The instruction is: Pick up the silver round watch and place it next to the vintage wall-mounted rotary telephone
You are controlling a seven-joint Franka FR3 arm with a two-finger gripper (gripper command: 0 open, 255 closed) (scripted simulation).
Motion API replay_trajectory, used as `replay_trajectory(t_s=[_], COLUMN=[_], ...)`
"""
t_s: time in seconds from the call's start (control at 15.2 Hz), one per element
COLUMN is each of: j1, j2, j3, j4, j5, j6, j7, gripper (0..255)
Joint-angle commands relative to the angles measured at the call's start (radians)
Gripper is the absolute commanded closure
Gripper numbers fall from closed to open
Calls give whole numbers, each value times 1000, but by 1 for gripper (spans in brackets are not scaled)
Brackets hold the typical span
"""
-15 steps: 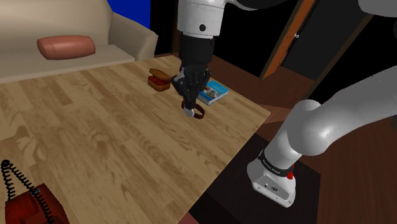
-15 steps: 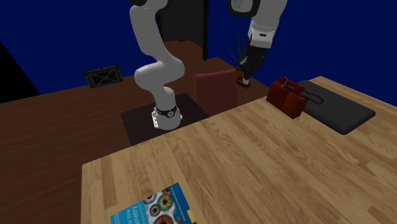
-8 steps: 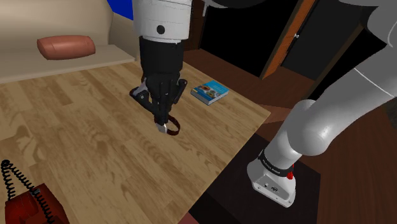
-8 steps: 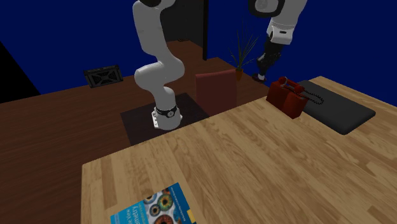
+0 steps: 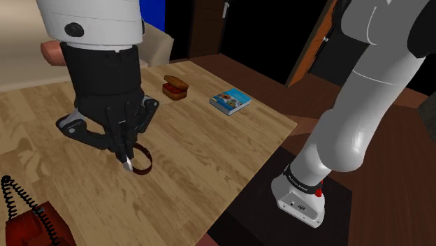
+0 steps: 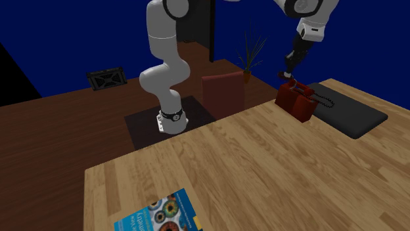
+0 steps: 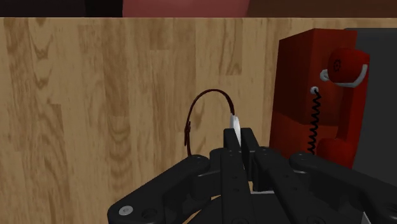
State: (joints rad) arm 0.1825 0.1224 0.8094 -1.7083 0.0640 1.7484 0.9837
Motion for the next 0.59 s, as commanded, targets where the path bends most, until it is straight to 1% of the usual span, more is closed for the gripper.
replay_trajectory(t_s=[0.0,0.53], j1=[19,20], j2=[34,47], j3=[5,1], j4=[16,-79], j5=[-25,-34], j6=[11,115], j7=[29,24], gripper=[255,255])
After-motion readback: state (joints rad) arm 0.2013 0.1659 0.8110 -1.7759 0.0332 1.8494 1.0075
